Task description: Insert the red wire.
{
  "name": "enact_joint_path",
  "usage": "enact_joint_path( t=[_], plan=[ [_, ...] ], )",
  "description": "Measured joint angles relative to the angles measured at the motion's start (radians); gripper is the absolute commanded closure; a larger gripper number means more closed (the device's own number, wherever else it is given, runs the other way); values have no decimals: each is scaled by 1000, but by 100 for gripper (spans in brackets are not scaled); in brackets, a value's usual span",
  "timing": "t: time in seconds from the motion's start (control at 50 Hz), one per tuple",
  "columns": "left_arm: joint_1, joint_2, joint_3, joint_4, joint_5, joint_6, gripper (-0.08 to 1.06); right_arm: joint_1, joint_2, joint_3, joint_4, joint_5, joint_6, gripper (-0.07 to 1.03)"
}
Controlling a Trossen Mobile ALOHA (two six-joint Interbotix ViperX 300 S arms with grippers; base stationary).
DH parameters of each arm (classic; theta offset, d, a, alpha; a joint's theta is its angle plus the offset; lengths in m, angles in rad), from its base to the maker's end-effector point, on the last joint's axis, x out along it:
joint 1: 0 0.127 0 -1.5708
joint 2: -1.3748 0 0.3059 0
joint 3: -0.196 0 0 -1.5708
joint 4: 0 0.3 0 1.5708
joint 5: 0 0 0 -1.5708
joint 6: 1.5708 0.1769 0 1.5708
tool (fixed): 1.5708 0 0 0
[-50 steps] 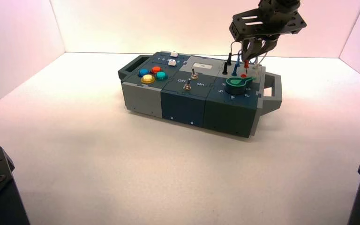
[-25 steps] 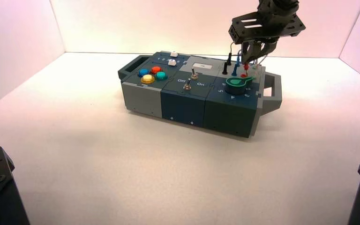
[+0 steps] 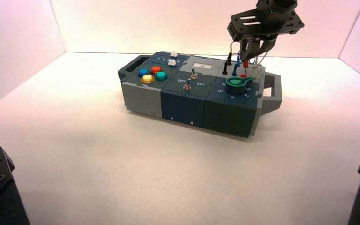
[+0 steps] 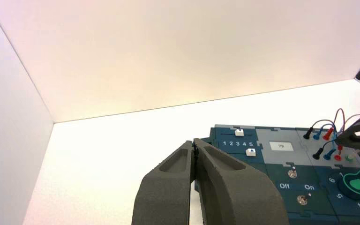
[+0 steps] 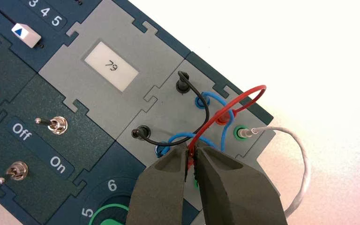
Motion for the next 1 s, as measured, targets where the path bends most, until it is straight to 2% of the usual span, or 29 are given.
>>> enact_joint_path(
  t=[1.0],
  plan=[
    [0, -6, 0, 0, 0, 0, 101, 6, 6, -2, 32, -2, 0, 98]
  ],
)
